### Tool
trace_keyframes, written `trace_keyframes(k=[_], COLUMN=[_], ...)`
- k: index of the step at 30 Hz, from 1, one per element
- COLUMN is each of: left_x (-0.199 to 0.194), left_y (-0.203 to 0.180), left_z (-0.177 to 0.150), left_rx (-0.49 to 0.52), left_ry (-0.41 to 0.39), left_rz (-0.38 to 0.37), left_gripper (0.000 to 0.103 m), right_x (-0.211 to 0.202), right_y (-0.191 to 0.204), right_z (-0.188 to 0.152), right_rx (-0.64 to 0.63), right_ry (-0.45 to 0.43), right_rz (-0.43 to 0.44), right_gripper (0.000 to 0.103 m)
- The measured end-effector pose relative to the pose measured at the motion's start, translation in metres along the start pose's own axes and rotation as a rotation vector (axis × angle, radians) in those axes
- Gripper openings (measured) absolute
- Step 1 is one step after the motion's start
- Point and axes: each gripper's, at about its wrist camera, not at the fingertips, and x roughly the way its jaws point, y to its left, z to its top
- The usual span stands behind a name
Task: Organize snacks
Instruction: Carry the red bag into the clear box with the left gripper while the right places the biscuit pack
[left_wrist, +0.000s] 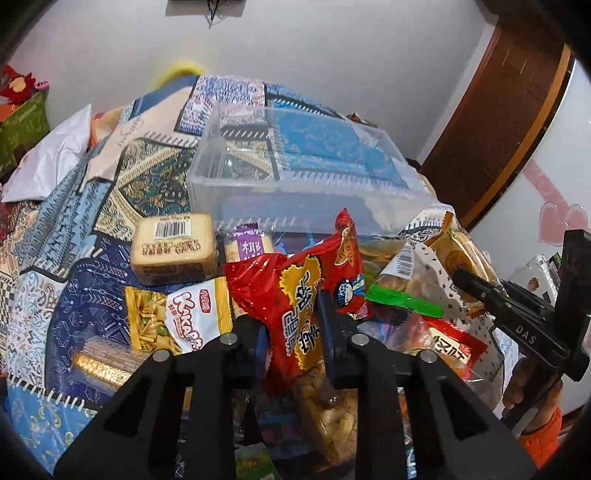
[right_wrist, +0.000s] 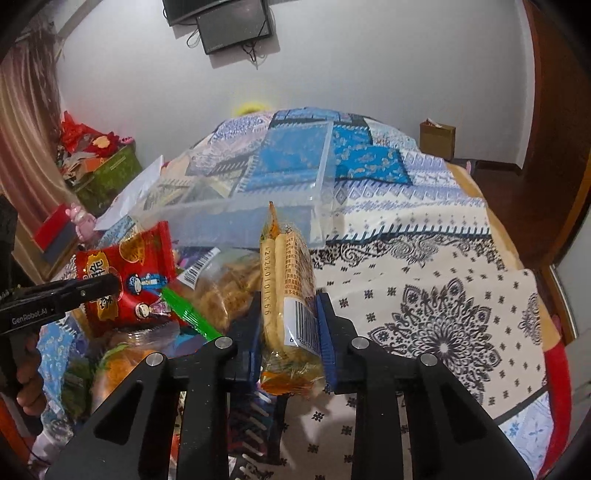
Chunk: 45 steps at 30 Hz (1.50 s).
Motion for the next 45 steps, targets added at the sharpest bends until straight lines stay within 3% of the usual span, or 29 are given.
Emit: trace_keyframes(k=[14, 26, 36, 45], left_x=[-0.045, -0.065, -0.040, 0.014], left_y=[-0.008, -0.002, -0.001, 0.001], left_z=[0.016, 0.055, 0.100, 0.123], left_rx=[0.034, 0.020, 0.048, 0.046], left_ry=[-0.123, -0.228, -0.270, -0.212], left_rz=[0.008, 0.028, 0.077, 0.070], left_gripper=[0.017, 0.017, 0.017, 0.016], right_x=[-0.024, -0.025, 0.007, 0.048], right_y=[0.016, 0.037, 0.042, 0.038], right_z=[0.023, 0.057, 0.085, 0.103], right_rx=[-0.027, -0.072, -0.084, -0.065], right_ry=[-0.085, -0.155, -0.162, -0.088], right_rz=[0.016, 0.048, 0.051, 0.048], right_gripper=[0.024, 0.024, 0.024, 0.024])
